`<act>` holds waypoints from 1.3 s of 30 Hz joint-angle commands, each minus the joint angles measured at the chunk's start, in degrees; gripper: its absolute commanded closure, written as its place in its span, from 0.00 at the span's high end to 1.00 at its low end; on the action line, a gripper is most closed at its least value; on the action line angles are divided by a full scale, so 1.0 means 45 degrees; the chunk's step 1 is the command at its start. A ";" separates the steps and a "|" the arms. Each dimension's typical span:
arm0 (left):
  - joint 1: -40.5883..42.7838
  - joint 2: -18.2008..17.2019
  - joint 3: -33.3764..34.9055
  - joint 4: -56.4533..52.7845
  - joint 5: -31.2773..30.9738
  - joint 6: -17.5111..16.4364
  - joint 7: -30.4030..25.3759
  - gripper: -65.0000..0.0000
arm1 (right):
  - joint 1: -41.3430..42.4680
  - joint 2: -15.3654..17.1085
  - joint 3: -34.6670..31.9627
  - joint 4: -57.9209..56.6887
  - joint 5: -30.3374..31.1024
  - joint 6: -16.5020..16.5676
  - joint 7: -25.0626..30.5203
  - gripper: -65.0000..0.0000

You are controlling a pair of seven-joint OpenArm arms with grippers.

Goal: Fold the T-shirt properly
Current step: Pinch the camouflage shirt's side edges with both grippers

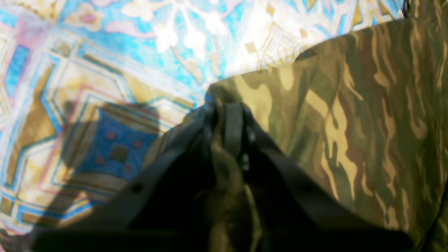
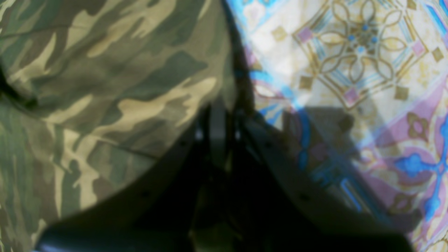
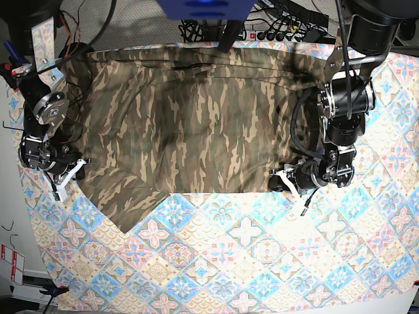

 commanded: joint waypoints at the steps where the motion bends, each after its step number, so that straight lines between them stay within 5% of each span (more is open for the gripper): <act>1: 0.0023 -0.0025 0.0074 0.0282 0.0613 0.0075 0.0909 0.05 | 0.0085 0.0142 -0.0014 0.0058 -0.0419 0.0032 -0.0588 0.03; 15: 0.2172 -0.0006 0.0094 0.8253 0.0632 0.0075 0.5480 0.05 | 0.0007 -0.0405 -0.0034 0.2481 0.0343 0.0032 -0.1057 0.03; 29: 0.2875 -0.0103 -0.0863 0.8995 0.0769 0.0075 0.5949 0.05 | -0.2240 -0.2203 0.0396 0.8928 0.0382 0.0032 -0.3010 0.03; 39: 0.3539 -0.0396 -0.0883 0.9542 0.0730 0.0075 0.6477 0.05 | -0.3431 -0.2613 0.1099 1.1311 0.0909 0.0032 -0.3401 0.03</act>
